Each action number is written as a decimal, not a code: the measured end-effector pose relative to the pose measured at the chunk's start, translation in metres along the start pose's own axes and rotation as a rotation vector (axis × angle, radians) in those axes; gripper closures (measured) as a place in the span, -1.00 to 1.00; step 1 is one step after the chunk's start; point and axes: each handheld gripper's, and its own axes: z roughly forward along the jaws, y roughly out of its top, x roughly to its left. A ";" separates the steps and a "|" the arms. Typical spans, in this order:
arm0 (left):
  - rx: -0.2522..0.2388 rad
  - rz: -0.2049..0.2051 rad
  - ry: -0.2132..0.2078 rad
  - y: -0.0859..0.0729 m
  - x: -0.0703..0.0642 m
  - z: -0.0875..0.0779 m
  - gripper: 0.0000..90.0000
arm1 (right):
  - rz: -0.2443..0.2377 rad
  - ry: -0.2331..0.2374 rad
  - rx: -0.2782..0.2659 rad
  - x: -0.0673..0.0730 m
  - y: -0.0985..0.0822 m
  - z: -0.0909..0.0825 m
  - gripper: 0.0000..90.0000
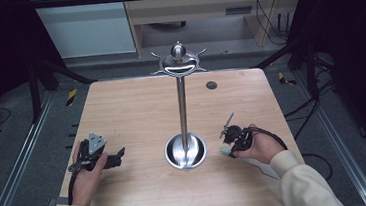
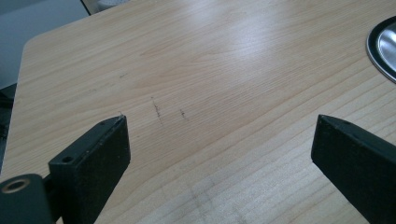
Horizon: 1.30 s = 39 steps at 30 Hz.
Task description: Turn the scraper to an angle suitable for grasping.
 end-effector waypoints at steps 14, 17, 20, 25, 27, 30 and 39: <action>0.004 0.006 0.004 0.000 0.001 -0.001 -0.90 | 0.038 -0.022 -0.114 0.001 -0.014 -0.024 0.65; 0.006 0.005 0.004 0.000 0.001 -0.001 -0.90 | 0.036 -0.020 -0.130 0.001 -0.016 -0.031 0.65; 0.004 0.003 0.004 0.000 0.002 -0.001 -0.90 | 0.038 -0.028 -0.137 0.001 -0.016 -0.034 0.65; 0.002 0.004 0.004 0.000 0.002 -0.001 -0.90 | 0.046 -0.046 -0.171 0.000 -0.016 -0.048 0.66; 0.002 0.004 0.004 0.000 0.002 -0.001 -0.90 | 0.050 -0.048 -0.178 0.000 -0.016 -0.051 0.66; 0.005 0.006 0.003 0.000 0.002 -0.001 -0.90 | 0.046 -0.064 -0.221 -0.001 -0.015 -0.064 0.66; 0.003 0.004 0.004 0.000 0.002 -0.001 -0.90 | 0.049 -0.094 -0.296 -0.001 -0.010 -0.088 0.66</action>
